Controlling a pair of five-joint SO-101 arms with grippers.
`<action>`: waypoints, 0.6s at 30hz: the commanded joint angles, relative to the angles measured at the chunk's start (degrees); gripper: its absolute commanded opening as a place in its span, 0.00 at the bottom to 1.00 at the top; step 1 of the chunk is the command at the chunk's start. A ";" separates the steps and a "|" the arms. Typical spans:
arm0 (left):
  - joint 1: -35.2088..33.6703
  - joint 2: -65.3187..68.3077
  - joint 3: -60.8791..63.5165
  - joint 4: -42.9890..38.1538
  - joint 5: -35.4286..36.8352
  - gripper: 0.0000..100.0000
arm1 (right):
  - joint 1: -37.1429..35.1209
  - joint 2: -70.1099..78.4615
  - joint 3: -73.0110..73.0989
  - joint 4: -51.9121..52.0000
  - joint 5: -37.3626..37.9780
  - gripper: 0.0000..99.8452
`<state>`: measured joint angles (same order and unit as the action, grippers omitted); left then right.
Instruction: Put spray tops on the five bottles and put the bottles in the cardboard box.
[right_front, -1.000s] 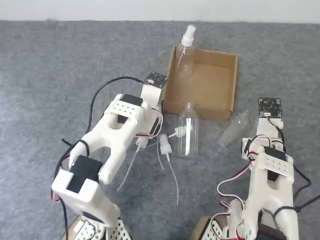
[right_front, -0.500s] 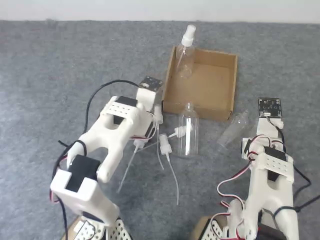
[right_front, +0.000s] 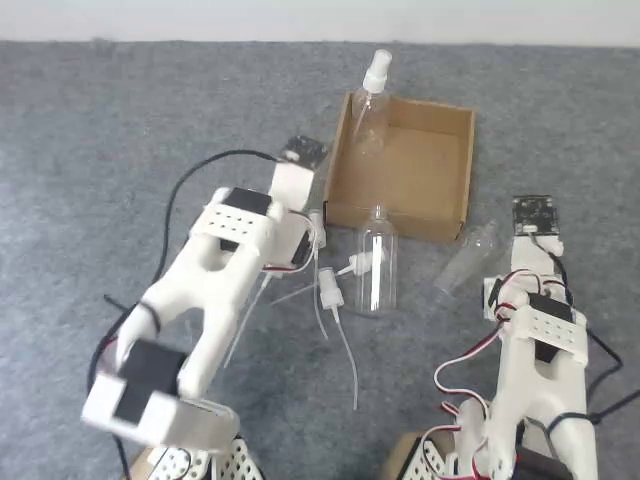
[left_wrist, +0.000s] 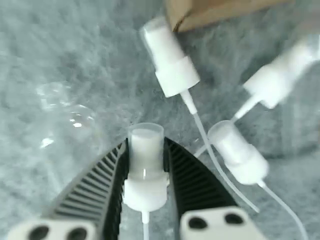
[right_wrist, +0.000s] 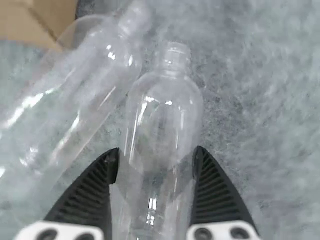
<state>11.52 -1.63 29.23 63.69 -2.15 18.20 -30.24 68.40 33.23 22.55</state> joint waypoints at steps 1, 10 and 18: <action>-0.26 -12.75 -1.89 4.22 -0.26 0.01 | 4.88 -0.57 0.70 2.51 19.34 0.01; -0.35 -26.81 -1.89 9.58 -0.44 0.01 | 19.91 0.04 -3.78 2.95 39.30 0.01; -0.35 -29.63 1.63 9.05 -0.18 0.01 | 22.73 -0.66 -2.55 2.86 38.95 0.16</action>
<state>11.43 -28.44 29.41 74.15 -2.33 39.56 -30.07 66.37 35.08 62.81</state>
